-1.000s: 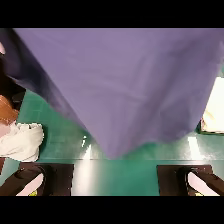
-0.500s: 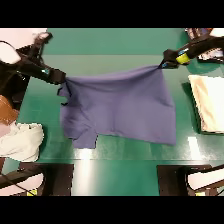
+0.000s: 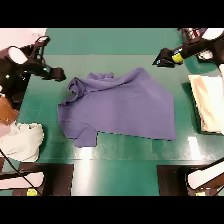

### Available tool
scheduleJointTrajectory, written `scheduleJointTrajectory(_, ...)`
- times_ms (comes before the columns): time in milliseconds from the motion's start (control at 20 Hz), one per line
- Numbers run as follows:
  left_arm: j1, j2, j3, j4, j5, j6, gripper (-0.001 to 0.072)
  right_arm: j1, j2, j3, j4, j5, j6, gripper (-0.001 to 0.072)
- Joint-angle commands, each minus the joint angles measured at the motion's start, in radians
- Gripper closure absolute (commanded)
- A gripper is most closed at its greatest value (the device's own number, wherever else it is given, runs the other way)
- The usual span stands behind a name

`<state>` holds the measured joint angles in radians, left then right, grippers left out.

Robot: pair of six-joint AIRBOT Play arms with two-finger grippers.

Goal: Fold the shirts.

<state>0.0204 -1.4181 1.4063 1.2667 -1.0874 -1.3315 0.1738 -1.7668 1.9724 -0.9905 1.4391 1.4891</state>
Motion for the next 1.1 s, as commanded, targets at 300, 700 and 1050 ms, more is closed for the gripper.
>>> scheduleJointTrajectory(300, 0.206, 0.249, -0.459, -0.078, -0.169, 0.006, 0.0218, -0.084, 0.426, -0.563, 0.083, -0.021, -0.107, 0.035)
scheduleJointTrajectory(700, 0.206, 0.262, -0.764, -0.187, 0.011, -0.003, 0.0218, -0.084, 0.557, -0.727, 0.084, -0.057, -0.107, 0.035)
scheduleJointTrajectory(1050, 0.206, 0.264, -0.76, -0.328, 0.089, 0.023, 0.068, -0.127, 0.566, -0.727, 0.07, 0.026, -0.107, 0.035)
